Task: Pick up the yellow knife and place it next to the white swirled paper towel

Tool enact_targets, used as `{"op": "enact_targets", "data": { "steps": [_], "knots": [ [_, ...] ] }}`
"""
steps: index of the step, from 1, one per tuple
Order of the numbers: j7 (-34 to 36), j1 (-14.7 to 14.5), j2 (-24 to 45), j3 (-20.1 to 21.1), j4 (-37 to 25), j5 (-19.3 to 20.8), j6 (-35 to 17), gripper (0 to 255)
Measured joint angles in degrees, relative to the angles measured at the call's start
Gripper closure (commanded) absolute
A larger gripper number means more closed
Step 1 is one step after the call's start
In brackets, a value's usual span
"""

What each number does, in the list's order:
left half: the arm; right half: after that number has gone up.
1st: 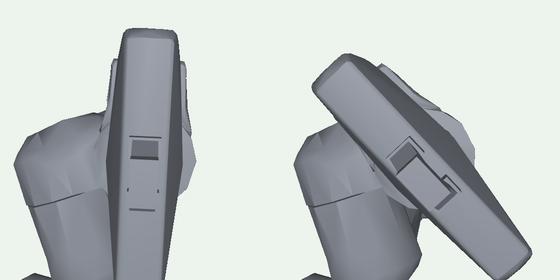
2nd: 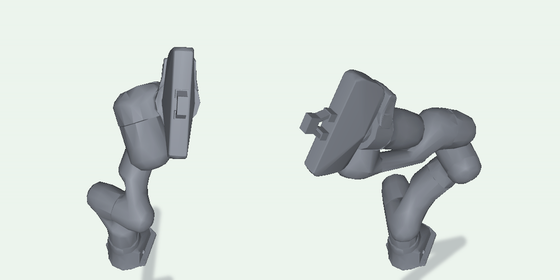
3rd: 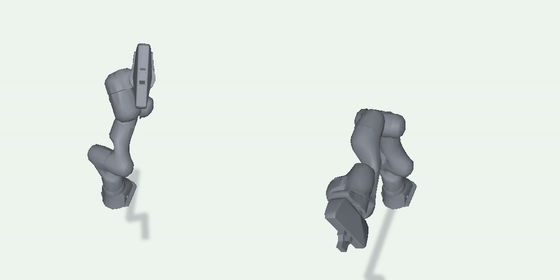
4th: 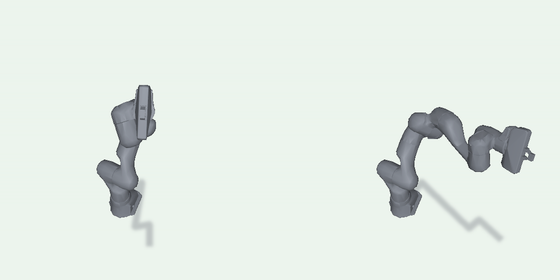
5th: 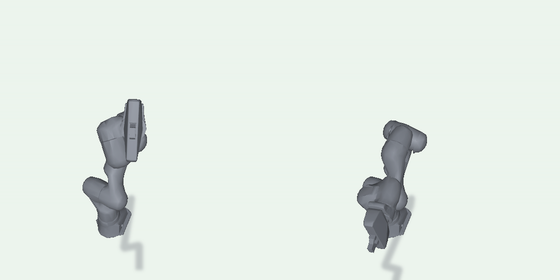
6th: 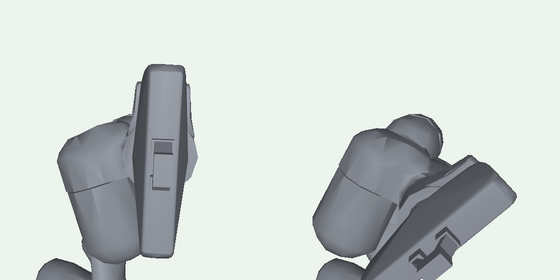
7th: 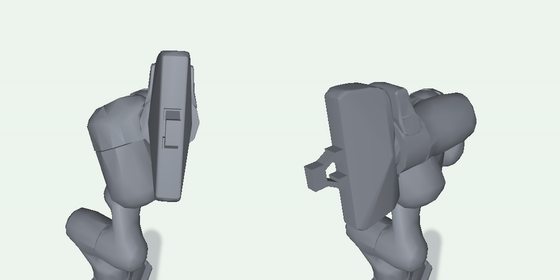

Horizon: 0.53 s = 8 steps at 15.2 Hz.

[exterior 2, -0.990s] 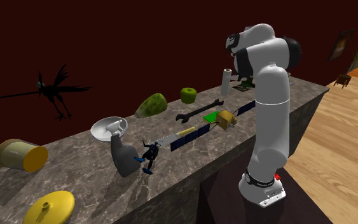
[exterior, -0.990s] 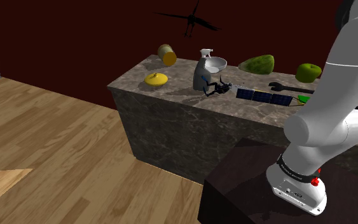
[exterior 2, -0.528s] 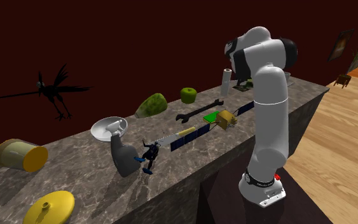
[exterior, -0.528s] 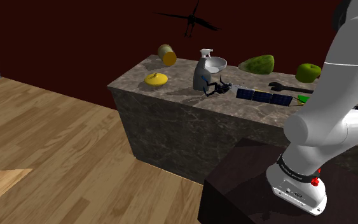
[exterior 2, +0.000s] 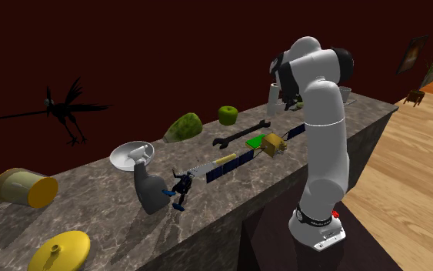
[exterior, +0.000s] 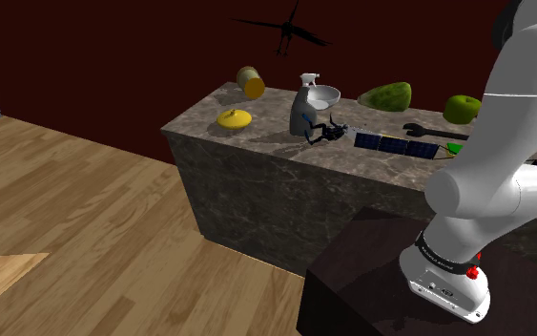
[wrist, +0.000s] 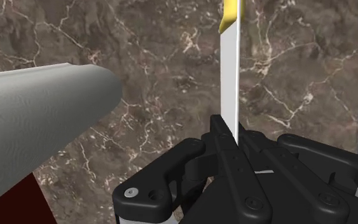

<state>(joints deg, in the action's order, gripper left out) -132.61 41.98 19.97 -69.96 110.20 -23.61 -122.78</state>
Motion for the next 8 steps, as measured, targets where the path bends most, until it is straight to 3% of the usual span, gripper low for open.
{"op": "enact_targets", "data": {
  "steps": [8],
  "knots": [
    [-2.9, 3.5, 3.4, 4.2, 2.9, -4.5, -4.8, 255]
  ]
}}
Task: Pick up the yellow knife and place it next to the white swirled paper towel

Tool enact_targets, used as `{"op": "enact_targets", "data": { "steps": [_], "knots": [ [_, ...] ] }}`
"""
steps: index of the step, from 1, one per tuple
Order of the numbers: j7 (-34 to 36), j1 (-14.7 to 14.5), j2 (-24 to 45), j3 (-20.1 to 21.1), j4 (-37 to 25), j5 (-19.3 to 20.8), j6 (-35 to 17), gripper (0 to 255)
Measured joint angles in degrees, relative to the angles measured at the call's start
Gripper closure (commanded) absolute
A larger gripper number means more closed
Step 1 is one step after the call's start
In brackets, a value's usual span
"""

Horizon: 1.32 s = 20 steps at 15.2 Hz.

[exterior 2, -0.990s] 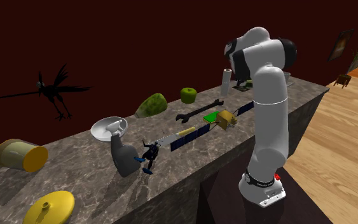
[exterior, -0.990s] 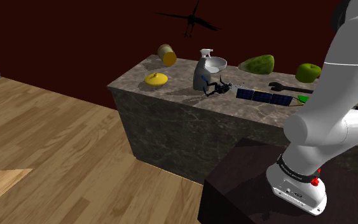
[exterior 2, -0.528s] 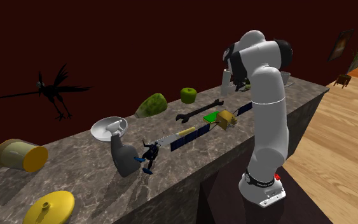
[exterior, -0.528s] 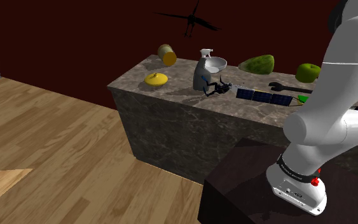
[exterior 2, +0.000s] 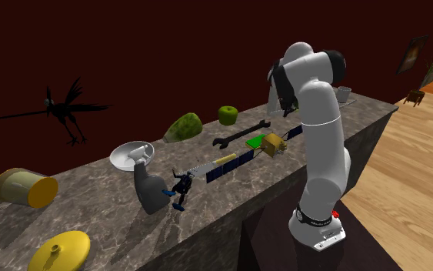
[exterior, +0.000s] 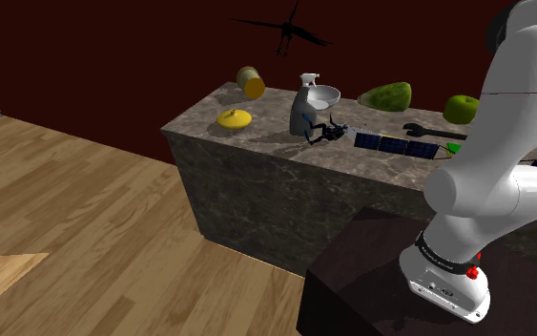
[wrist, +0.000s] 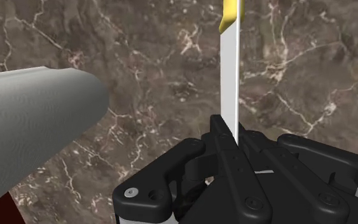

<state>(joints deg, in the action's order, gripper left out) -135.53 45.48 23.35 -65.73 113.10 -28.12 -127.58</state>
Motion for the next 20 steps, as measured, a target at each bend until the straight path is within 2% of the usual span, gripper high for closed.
{"op": "enact_targets", "data": {
  "steps": [8, 14, 15, 20],
  "knots": [
    [-2.9, 3.3, 3.2, 4.2, 2.1, -4.4, -4.2, 255],
    [-3.2, 3.6, 3.5, 4.6, 2.2, -4.8, -4.5, 255],
    [-3.2, 3.6, 3.5, 4.6, 2.2, -4.8, -4.5, 0],
    [-3.2, 3.6, 3.5, 4.6, 2.2, -4.8, -4.5, 0]
  ]
}}
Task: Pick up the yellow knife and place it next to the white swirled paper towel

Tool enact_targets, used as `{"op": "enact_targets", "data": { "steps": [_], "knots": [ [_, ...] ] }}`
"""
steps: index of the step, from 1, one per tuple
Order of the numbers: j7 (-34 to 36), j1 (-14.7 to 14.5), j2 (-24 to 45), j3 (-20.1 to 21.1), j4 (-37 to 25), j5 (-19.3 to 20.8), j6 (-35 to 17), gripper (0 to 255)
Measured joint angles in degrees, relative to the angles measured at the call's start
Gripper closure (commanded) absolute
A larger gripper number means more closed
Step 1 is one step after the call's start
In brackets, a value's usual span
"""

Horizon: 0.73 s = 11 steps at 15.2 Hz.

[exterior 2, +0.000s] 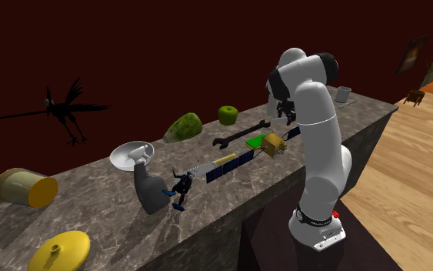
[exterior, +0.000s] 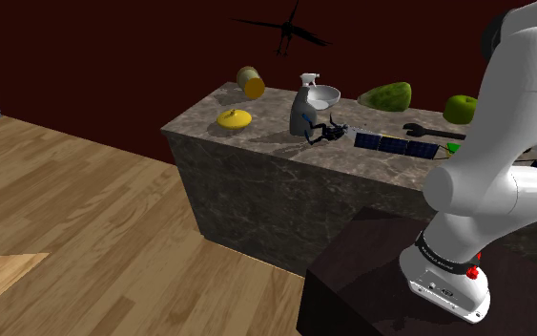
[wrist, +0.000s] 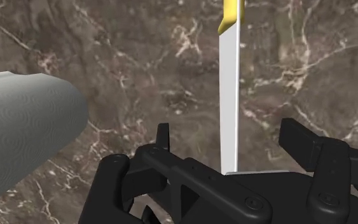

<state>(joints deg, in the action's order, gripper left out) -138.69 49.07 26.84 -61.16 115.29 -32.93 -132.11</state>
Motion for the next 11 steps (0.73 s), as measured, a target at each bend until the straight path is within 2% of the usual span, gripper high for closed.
{"op": "enact_targets", "data": {
  "steps": [2, 5, 11],
  "knots": [
    [0.5, -0.9, -0.9, -1.0, 0.2, 0.9, 0.5, 0],
    [3.2, -4.9, -4.3, -5.2, -0.1, 5.0, 3.0, 0],
    [3.9, -5.8, -5.2, -6.4, -0.8, 6.3, 4.2, 0]
  ]
}}
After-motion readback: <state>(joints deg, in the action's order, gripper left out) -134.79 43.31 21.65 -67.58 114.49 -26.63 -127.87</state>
